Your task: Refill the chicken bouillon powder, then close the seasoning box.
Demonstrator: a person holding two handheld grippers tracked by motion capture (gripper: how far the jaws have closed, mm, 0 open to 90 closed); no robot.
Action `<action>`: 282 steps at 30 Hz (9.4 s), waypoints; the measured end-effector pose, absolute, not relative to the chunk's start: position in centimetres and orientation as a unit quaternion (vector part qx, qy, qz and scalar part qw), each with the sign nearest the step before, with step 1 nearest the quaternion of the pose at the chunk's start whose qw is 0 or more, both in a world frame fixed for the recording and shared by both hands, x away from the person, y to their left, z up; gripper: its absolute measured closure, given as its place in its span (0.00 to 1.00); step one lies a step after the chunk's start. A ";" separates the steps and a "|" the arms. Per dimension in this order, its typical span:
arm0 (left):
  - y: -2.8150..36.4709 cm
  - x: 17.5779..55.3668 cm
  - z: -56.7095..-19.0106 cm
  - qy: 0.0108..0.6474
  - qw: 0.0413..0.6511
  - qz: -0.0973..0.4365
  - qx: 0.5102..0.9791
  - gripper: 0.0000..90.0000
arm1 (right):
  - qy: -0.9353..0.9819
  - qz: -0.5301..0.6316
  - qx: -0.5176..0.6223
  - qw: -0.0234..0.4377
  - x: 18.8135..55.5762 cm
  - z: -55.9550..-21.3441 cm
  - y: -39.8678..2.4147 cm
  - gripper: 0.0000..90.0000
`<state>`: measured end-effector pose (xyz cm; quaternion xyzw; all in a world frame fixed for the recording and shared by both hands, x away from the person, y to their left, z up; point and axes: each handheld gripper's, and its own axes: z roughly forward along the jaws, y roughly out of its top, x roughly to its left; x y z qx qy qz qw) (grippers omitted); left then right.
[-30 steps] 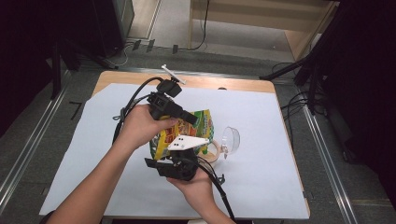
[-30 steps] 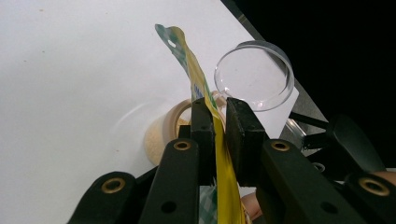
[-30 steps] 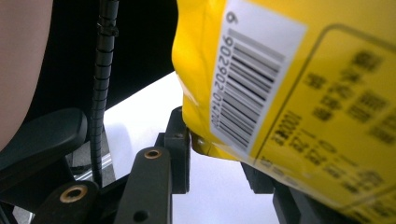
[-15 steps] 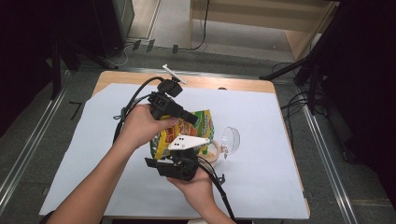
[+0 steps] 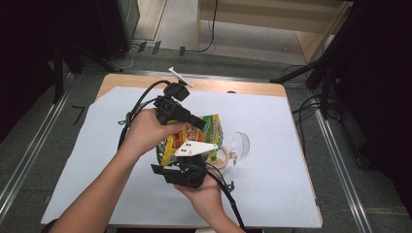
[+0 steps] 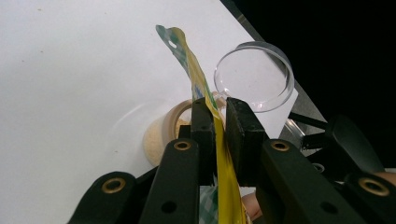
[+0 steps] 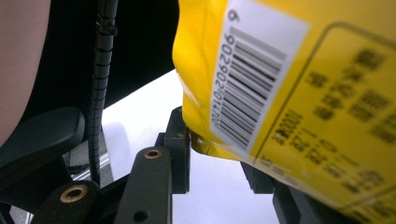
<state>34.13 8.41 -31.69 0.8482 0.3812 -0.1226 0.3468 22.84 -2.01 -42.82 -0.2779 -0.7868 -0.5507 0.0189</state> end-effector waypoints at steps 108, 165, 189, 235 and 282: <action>16.3 32.9 -37.3 0.308 0.375 -0.193 0.853 0.96 | -0.833 -0.501 -0.235 -0.021 22.1 -47.6 -2.6 0.54; 20.9 36.9 -39.8 0.359 0.467 -0.089 0.803 0.98 | -0.821 -0.513 -0.248 -0.025 22.3 -46.4 -3.8 0.56; 26.2 32.6 -40.6 0.362 0.483 -0.073 0.794 0.91 | -0.825 -0.510 -0.243 -0.032 22.3 -45.8 -3.9 0.56; 29.7 33.5 -35.6 0.407 0.466 0.021 0.785 0.55 | -0.811 -0.498 -0.305 -0.026 23.3 -40.2 -12.4 0.96; 30.4 34.5 -39.6 0.450 0.444 0.038 0.774 0.50 | -0.756 -0.480 -0.435 -0.097 26.1 -39.7 -22.9 1.00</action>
